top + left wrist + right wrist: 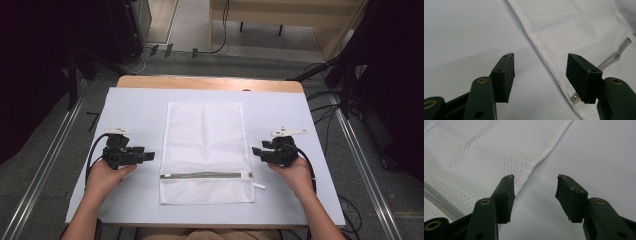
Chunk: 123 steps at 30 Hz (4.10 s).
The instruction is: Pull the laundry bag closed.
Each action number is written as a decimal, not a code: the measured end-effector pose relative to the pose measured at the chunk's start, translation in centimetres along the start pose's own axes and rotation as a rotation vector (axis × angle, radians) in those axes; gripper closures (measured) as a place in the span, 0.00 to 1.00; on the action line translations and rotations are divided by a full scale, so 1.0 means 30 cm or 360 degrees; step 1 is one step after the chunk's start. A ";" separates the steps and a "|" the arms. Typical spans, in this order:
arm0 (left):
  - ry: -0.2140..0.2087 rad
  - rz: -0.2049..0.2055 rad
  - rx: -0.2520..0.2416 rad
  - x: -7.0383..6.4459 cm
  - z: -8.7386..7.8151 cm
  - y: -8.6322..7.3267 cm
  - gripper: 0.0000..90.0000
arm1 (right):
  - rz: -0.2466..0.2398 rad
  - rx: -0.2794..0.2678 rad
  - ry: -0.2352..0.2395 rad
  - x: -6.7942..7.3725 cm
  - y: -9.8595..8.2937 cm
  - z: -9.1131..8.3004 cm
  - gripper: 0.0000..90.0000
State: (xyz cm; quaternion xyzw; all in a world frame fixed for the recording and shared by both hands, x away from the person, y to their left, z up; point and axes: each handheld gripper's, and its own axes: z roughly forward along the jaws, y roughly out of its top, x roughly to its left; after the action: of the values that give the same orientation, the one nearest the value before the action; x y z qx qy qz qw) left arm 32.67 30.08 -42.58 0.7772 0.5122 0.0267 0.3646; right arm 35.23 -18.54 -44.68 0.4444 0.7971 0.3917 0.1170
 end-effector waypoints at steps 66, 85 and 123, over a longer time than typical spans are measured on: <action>-0.0046 -0.0040 -0.0039 -0.016 -0.035 -0.013 0.44 | -0.0087 0.0062 0.0119 0.144 0.033 0.004 0.56; -0.0012 -0.0037 -0.0020 -0.009 -0.048 -0.035 0.43 | -0.0204 0.0078 0.0239 0.254 0.055 0.044 0.60; -0.0005 -0.0035 -0.0027 -0.001 -0.045 -0.027 0.43 | -0.0445 0.0158 0.0515 0.498 0.099 0.164 0.67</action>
State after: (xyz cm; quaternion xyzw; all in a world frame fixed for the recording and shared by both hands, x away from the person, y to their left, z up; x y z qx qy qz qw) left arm 31.48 30.96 -42.06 0.7684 0.5199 0.0259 0.3723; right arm 31.06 -3.15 -43.37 0.2661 0.8777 0.3981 0.0187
